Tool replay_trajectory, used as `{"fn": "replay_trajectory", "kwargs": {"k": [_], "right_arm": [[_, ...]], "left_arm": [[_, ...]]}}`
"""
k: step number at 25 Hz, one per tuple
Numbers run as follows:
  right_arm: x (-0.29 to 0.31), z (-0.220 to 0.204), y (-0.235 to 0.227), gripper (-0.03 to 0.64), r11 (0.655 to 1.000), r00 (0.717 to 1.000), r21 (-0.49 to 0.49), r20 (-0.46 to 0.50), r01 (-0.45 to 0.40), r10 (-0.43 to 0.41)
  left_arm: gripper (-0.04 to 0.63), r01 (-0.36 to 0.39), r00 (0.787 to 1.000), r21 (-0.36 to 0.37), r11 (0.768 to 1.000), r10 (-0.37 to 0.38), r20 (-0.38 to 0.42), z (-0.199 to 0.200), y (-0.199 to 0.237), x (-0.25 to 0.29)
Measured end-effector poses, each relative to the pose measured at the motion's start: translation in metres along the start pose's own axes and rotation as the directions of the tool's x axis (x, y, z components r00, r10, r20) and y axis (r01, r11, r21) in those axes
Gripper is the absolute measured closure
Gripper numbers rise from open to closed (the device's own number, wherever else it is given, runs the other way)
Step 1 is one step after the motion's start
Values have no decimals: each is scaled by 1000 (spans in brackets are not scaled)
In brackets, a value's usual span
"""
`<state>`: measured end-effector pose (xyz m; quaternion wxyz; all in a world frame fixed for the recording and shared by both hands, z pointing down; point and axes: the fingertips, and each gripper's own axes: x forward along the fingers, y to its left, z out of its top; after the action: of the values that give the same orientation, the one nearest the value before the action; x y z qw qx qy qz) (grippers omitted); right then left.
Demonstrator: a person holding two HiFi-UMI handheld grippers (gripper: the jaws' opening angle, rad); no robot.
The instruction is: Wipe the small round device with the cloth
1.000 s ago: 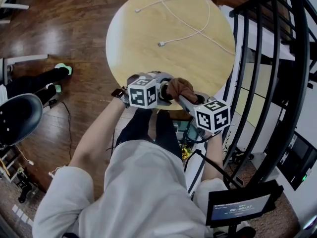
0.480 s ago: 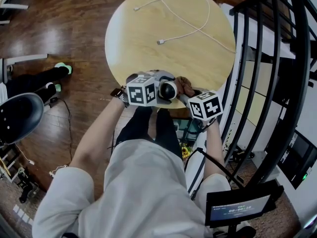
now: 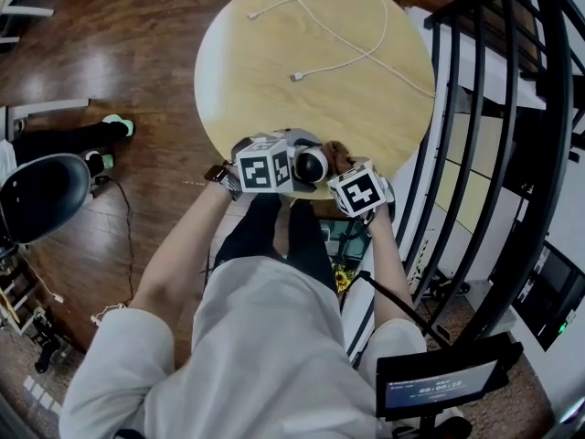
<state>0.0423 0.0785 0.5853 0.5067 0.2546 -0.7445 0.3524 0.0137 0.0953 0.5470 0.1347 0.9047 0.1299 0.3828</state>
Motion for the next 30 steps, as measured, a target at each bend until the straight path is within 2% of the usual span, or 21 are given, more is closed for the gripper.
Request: {"fn": "replay_trajectory", "kwargs": {"k": [4, 6, 7, 8, 11, 12, 13, 16, 18, 20, 23, 24, 27, 30], "right_arm": [[2, 0, 2, 528, 999, 999, -16, -1, 34, -34], [-2, 4, -3, 528, 995, 996, -54, 20, 88, -87], [-5, 5, -6, 528, 990, 993, -70, 26, 120, -118], [-8, 3, -9, 528, 985, 988, -78, 28, 152, -150], [-16, -7, -18, 529, 972, 974, -54, 32, 227, -225], [-18, -11, -21, 528, 972, 972, -27, 38, 233, -232], [-21, -15, -23, 528, 973, 972, 12, 49, 229, -230], [-33, -24, -30, 529, 972, 973, 163, 125, 171, -192], [-45, -23, -31, 529, 959, 967, 269, 208, 85, -144], [-61, -19, -30, 529, 939, 949, 343, 297, -6, -102], [-84, -11, -32, 528, 914, 915, 394, 395, -92, -78], [-90, -7, -33, 528, 909, 905, 401, 419, -112, -74], [-104, 5, -28, 529, 903, 872, 388, 488, -182, -34], [-110, 17, -18, 529, 910, 849, 336, 528, -243, 31]], "left_arm": [[192, -81, 995, -105, 991, 86, 41, 0, 6, -3], [191, -163, 982, -202, 966, 179, 64, 0, 9, -7], [173, -210, 969, -267, 941, 236, 70, -1, 11, -9], [173, -253, 953, -342, 905, 293, 71, -4, 11, -10], [173, -329, 905, -557, 762, 422, 44, -11, 9, -5], [174, -348, 892, -597, 723, 451, 25, -11, 7, -4], [175, -372, 879, -618, 693, 476, 5, -9, 7, -3], [175, -440, 838, -636, 634, 545, -36, -3, 14, 0], [176, -467, 816, -639, 611, 577, -45, -3, 24, 3], [203, -483, 804, -623, 615, 593, -38, -3, 32, 4], [213, -480, 812, -567, 669, 583, 1, 0, 38, 0], [207, -471, 821, -541, 697, 571, 20, 0, 39, -2], [207, -435, 857, -410, 801, 508, 84, 1, 37, -9], [207, -355, 899, -294, 887, 410, 151, 0, 32, -12]]}}
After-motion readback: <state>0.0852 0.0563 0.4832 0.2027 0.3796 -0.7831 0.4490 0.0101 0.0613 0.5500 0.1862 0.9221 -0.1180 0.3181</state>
